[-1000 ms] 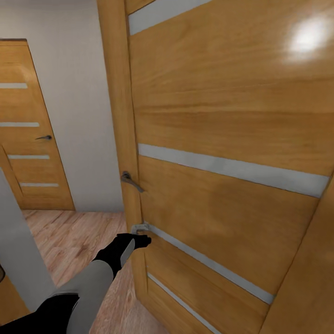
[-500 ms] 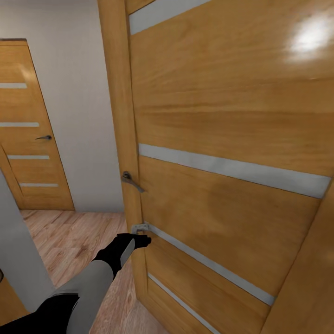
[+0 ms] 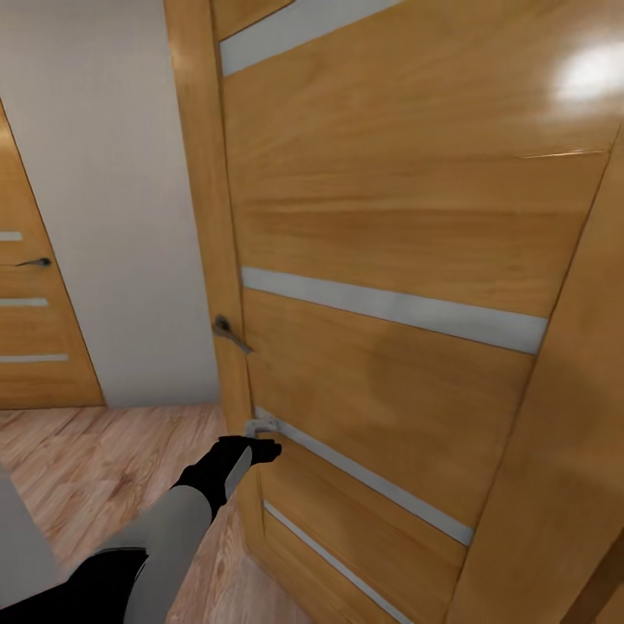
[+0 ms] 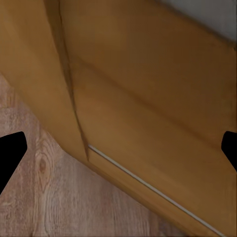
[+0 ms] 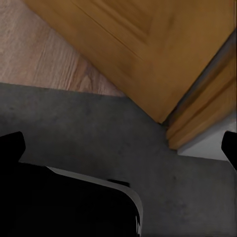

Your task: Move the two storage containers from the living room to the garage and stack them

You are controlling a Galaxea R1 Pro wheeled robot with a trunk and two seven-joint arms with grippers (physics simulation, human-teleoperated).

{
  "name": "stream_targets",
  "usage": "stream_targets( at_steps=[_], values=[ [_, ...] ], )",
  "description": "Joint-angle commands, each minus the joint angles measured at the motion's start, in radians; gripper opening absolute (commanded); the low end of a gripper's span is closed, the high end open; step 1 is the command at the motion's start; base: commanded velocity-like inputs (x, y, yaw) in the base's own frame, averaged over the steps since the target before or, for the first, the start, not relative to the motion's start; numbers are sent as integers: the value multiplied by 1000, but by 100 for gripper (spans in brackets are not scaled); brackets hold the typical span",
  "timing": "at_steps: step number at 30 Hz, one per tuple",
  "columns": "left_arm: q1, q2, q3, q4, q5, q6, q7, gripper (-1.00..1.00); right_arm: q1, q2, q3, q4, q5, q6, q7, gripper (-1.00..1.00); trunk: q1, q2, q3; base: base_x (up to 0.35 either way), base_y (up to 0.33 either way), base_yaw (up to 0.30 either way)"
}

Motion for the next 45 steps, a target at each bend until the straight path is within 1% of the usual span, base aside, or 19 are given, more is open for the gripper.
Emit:
stream_targets(
  at_steps=[1,25,30,38,45],
  values=[
    [0,-2,9,-3,18,5,-4,100,-1,0,1,1,9,-3,-9,100,0,-1,0,0,0,-269],
    [0,-2,8,-3,17,5,-4,100,-1,0,-1,1,9,-3,-7,100,0,-1,1,0,0,-271],
    [0,-2,9,-3,18,5,-4,100,-1,0,-1,1,9,-3,-7,100,0,-1,2,63,39,-75],
    [0,-2,9,-3,18,5,-4,100,-1,0,0,1,9,-3,-7,100,0,-1,2,213,152,-7],
    [0,-2,9,-3,19,5,-4,100,-1,0,-1,1,10,-3,-7,100,0,-1,2,37,26,0]
  ],
)
